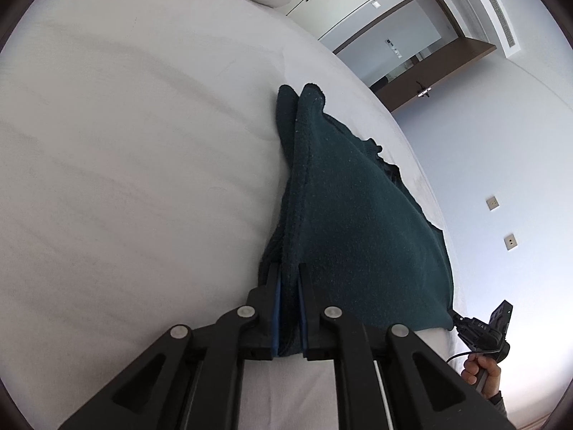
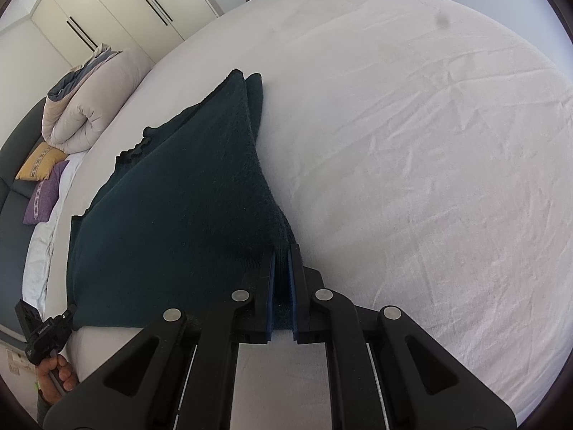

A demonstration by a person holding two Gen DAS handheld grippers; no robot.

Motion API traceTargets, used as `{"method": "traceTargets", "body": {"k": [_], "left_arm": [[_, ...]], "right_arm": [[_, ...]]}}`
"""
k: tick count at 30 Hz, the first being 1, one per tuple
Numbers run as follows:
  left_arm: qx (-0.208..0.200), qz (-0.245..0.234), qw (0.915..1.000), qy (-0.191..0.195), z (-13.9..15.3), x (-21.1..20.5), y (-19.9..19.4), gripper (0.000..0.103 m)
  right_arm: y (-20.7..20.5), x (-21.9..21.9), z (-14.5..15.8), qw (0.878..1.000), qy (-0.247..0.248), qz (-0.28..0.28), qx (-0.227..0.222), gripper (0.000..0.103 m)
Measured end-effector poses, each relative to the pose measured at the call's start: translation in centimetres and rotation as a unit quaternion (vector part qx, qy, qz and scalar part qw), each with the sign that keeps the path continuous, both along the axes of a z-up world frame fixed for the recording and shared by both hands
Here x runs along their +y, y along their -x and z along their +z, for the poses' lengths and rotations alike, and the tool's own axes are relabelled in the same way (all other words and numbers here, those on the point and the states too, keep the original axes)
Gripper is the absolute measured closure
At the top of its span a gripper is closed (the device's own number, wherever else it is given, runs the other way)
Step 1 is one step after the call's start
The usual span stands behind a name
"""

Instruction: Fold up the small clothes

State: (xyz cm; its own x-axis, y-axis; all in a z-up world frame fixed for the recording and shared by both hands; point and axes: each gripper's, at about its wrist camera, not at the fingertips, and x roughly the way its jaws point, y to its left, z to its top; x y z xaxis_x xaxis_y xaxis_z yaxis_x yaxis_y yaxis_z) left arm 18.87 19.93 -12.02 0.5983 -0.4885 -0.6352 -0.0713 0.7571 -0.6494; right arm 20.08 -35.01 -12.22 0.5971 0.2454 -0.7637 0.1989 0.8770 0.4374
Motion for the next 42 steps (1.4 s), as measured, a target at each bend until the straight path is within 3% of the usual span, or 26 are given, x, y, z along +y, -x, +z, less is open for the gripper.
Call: {"method": "traceTargets", "body": {"k": [1,2,3,5,7,9,13,17,21,22,25,27,29,33,40,42], "left_arm": [[0.003,0.005,1.0,0.0,0.3,0.3,0.2,0.091],[0.004,0.015,0.9999,-0.006,0.9,0.6,0.5,0.083],[0.003,0.033,0.9989,-0.032,1.8,0.7,0.8,0.062],[-0.027,0.065,0.9948,-0.074,4.3,0.7,1.8,0.053],[-0.063,0.053,0.9915,-0.1,6.9,-0.4,1.7,0.053],[-0.089,0.009,0.9876,-0.129,8.9,-3.7,0.3,0.053],[-0.132,-0.066,0.9731,-0.177,10.4,-10.2,-4.3,0.053],[-0.137,-0.099,0.9652,-0.199,9.6,-15.2,-10.5,0.053],[-0.094,-0.103,0.956,-0.258,5.6,-16.5,-15.3,0.054],[-0.078,-0.094,0.959,-0.256,4.3,-15.6,-16.0,0.054],[-0.078,-0.068,0.982,-0.158,2.3,-11.6,-16.5,0.062],[-0.071,-0.056,0.9868,-0.135,2.0,-10.7,-16.9,0.073],[-0.069,-0.057,0.9886,-0.122,1.7,-10.6,-17.3,0.073],[-0.071,-0.058,0.9899,-0.108,1.1,-10.6,-17.7,0.073],[-0.079,-0.056,0.9834,-0.154,0.8,-11.8,-17.4,0.074],[-0.08,-0.055,0.9831,-0.155,0.7,-11.9,-17.4,0.074]], "right_arm": [[0.2,-0.3,0.1,1.0,-0.01,-0.002,0.002,0.095],[0.4,-0.5,0.2,1.0,-0.016,-0.006,0.006,0.091],[0.6,-0.8,0.6,1.0,-0.014,-0.014,0.01,0.082],[1.5,-1.4,1.9,0.999,-0.001,-0.037,-0.007,0.076],[2.2,-1.5,3.9,0.998,0.009,-0.048,-0.036,0.076],[1.9,-0.5,5.8,0.997,-0.011,-0.031,-0.069,0.076],[-2.5,6.9,7.4,0.991,-0.05,0.096,-0.082,0.076],[-8.8,14.9,5.9,0.974,-0.104,0.192,-0.057,0.076],[-15.1,19.3,1.9,0.97,-0.141,0.2,0.002,0.076],[-16.3,19.6,0.7,0.973,-0.136,0.187,0.014,0.077],[-18.4,17.7,-0.8,0.975,-0.161,0.155,0.009,0.091],[-19.1,15.8,-1.0,0.978,-0.161,0.131,-0.006,0.098],[-19.9,13.7,-1.4,0.982,-0.159,0.103,-0.011,0.103],[-19.8,9.3,-1.4,0.99,-0.132,0.03,-0.032,0.103],[-15.8,2.3,-0.4,0.986,-0.119,-0.098,-0.061,0.103],[-14.3,2.5,0.6,0.983,-0.136,-0.101,-0.075,0.095]]}}
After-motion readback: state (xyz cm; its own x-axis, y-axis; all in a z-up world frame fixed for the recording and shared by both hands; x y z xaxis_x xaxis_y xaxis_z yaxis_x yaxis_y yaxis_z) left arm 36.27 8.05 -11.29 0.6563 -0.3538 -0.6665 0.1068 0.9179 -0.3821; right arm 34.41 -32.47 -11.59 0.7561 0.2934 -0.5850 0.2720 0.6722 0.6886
